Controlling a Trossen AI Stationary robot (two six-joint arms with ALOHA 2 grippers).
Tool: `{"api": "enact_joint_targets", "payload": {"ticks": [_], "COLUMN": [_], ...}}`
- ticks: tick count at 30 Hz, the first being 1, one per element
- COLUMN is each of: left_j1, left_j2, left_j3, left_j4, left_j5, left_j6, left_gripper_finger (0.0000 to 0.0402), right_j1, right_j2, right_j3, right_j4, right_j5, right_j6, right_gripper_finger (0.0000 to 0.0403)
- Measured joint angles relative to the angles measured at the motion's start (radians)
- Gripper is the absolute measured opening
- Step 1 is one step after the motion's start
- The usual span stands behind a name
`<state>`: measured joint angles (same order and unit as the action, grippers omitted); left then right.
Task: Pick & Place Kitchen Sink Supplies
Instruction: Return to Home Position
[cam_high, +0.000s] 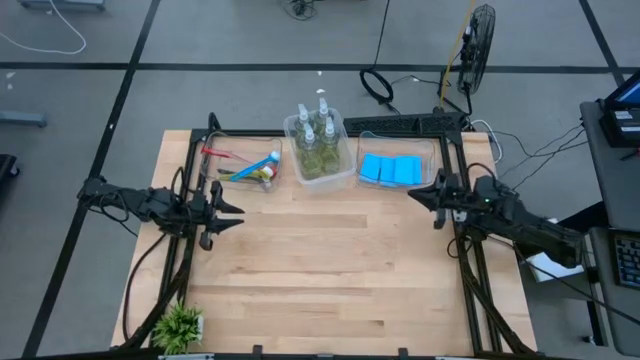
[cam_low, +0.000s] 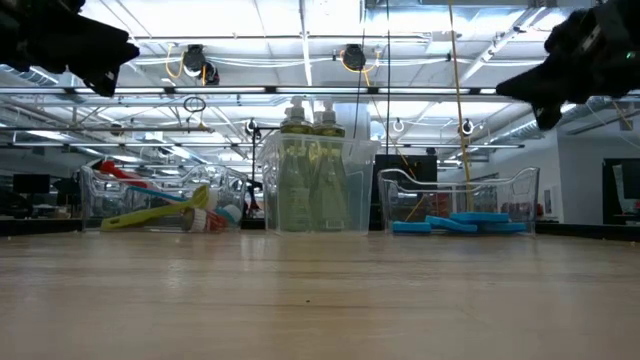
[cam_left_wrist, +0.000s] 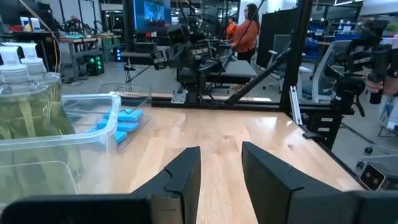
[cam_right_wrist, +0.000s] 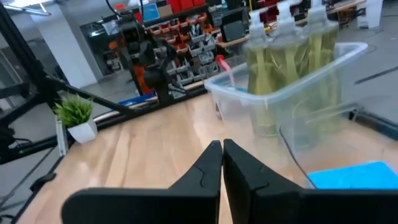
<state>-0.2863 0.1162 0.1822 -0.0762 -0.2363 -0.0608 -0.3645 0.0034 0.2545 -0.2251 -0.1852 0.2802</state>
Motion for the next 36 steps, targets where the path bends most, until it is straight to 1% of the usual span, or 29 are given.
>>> {"api": "enact_joint_targets", "payload": {"ticks": [6, 10, 13, 19, 25, 36], "left_j1": [0.000, 0.000, 0.000, 0.000, 0.000, 0.000], "left_j2": [0.000, 0.000, 0.000, 0.000, 0.000, 0.000], "left_j3": [0.000, 0.000, 0.000, 0.000, 0.000, 0.000], "left_j4": [-0.002, -0.002, -0.002, -0.003, -0.010, -0.010], "left_j5": [-0.006, -0.011, -0.026, -0.027, -0.027, -0.027], "left_j6": [0.017, 0.059, 0.049, 0.006, 0.005, -0.021], "left_gripper_finger": [0.0120, 0.0120, 0.0120, 0.0120, 0.0120, 0.0120], "right_j1": [0.000, 0.000, 0.000, 0.000, 0.000, 0.000], "right_j2": [0.000, 0.000, 0.000, 0.000, 0.001, 0.001], "right_j3": [-0.133, -0.201, -0.236, -0.236, -0.238, -0.239], "right_j4": [0.161, 0.275, 0.332, 0.328, 0.324, 0.320], "right_j5": [0.001, 0.001, 0.001, 0.000, 0.000, 0.000], "right_j6": [0.036, 0.053, 0.049, 0.082, 0.117, 0.120], "right_gripper_finger": [0.0004, 0.0004, 0.0004, 0.0004, 0.0004, 0.0004]}}
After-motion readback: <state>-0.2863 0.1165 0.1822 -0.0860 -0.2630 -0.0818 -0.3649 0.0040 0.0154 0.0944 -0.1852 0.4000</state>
